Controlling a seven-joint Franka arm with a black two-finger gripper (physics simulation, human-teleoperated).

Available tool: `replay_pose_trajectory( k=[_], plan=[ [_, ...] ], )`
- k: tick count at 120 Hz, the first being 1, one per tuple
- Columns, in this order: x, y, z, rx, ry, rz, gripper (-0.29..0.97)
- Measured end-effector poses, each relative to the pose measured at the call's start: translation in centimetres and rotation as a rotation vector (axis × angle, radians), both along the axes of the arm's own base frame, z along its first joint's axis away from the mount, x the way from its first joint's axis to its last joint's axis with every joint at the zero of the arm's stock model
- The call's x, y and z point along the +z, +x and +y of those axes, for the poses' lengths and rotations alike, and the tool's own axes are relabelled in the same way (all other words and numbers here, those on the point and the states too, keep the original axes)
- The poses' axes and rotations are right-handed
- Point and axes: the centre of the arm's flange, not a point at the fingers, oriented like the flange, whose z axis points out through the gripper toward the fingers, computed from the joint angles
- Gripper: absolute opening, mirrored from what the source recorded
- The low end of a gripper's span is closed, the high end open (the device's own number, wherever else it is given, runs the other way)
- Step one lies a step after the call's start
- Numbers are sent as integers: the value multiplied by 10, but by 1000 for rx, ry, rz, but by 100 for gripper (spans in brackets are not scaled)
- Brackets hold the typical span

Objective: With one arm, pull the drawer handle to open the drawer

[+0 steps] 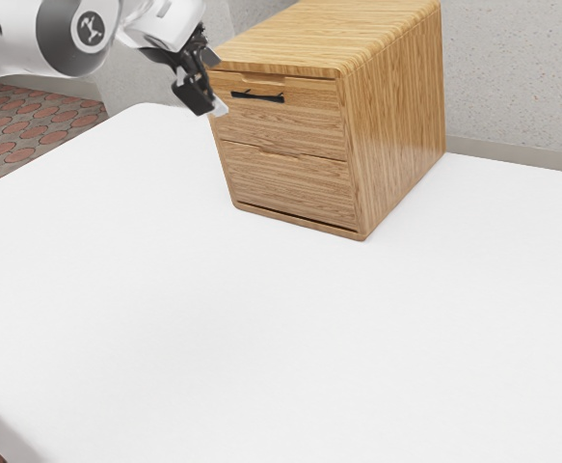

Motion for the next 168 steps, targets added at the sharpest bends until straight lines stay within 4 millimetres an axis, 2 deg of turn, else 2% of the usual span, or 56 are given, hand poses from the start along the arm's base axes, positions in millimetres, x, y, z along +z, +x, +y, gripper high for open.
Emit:
replay_pose_trajectory(
  k=[23,33,49,56,85,104,116,123,134,153,168],
  plan=[
    [2,9,-40,-124,66,-30,66],
    [9,5,-61,-173,97,-29,66],
    [8,3,-137,-314,152,-1,66],
    [6,5,-150,-344,167,-9,66],
    [-24,42,-119,-336,204,-74,66],
    [-41,63,-85,-302,237,-129,66],
    [-43,67,-53,-262,267,-157,66],
    [-53,71,-40,-248,276,-154,66],
    [-65,76,-40,-259,284,-123,66],
    [-73,77,-40,-270,303,-89,66],
    [-86,86,-32,-269,308,-70,66]
  ],
)
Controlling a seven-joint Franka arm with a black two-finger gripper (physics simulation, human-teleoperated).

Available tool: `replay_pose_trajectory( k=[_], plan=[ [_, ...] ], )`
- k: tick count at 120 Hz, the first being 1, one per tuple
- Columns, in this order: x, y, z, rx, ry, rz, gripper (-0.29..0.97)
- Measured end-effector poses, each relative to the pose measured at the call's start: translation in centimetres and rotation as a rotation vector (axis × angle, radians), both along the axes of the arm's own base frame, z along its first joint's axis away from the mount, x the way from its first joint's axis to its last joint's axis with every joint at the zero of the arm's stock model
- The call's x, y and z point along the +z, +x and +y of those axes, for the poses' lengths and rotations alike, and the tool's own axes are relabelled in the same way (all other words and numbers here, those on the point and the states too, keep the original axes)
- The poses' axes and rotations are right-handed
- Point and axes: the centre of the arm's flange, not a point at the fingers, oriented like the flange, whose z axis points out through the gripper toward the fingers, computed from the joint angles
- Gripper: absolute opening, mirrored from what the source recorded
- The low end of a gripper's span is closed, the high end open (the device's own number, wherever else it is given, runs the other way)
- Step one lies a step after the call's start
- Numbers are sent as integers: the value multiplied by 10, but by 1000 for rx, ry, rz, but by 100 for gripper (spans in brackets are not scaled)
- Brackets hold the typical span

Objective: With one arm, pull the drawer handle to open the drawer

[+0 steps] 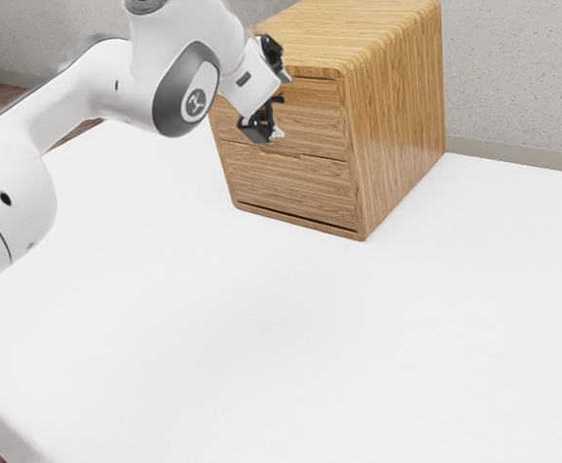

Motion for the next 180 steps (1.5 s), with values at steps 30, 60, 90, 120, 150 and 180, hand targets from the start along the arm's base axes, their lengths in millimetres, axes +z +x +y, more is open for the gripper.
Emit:
replay_pose_trajectory(
  k=[30,60,90,120,150,180],
  plan=[
    [-12,9,21,16,15,-13,66],
    [-22,14,51,42,27,-57,66],
    [-37,17,68,68,39,-12,66],
    [-53,37,71,46,41,-56,66],
    [-70,34,94,78,72,-1,70],
    [-7,-133,100,156,80,96,15]
  ],
)
